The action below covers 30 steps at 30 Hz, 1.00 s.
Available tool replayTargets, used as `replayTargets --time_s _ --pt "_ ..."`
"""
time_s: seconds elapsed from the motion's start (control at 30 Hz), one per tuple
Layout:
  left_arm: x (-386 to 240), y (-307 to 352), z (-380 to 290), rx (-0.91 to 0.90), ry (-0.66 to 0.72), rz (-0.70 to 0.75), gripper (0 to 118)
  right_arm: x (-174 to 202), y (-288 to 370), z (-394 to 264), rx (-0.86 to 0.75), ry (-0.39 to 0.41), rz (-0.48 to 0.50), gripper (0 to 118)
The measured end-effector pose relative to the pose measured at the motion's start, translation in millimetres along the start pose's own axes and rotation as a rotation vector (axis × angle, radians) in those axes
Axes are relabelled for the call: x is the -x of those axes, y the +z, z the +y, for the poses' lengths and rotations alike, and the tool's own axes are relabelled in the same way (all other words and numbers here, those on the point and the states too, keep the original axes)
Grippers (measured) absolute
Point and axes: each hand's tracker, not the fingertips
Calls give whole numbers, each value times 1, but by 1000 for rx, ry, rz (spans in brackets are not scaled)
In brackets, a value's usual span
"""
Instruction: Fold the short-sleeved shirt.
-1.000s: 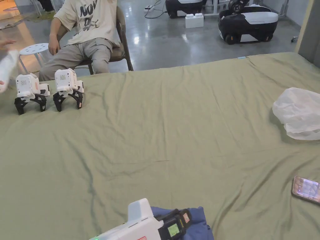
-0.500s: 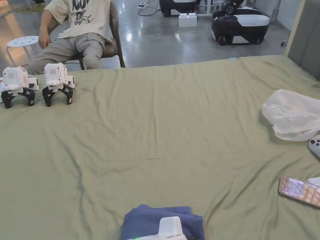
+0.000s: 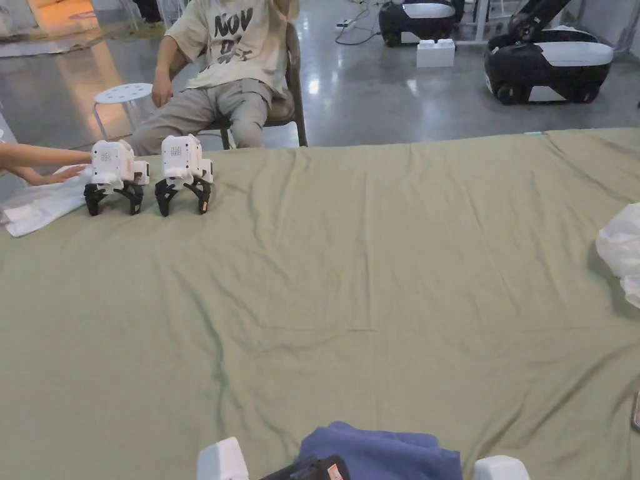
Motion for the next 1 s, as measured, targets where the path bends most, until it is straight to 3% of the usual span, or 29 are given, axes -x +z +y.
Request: replayTargets --time_s 0.07,0.2,0.4,0.5,0.53,0.57,0.6,0.63,0.8,0.83,0.93,1.0 --pt "12 1 0 -1 16 17 94 -4 -23 -5 27 0 -24 0" --pt "28 -11 2 47 17 19 94 -11 -14 -3 26 -114 -3 0" --pt "49 -56 10 85 52 18 94 -15 -15 -12 -10 -138 12 0" --pt "55 -72 9 111 90 -69 91 -14 -15 -12 -12 -135 3 0" --pt "55 -74 9 114 96 -85 81 -13 -15 -11 -10 -141 0 0" --pt "55 -76 8 112 89 -69 57 -13 -15 -11 -8 -147 -2 0" --pt "53 -78 7 116 90 -67 41 -13 -16 -11 -6 -152 -3 0" --pt "52 -82 4 126 64 10 39 -14 -16 -11 -6 -162 -2 0" --pt "50 -76 2 112 75 -28 26 -12 -15 -14 -22 -179 -7 0" --pt "50 -71 3 99 145 -57 25 -13 -14 -12 -16 -190 -5 0" --pt "52 -52 10 50 202 -137 24 -18 -1 2 26 -330 53 0" --pt "49 -26 22 -22 158 -126 24 -16 19 6 -98 -368 124 0"
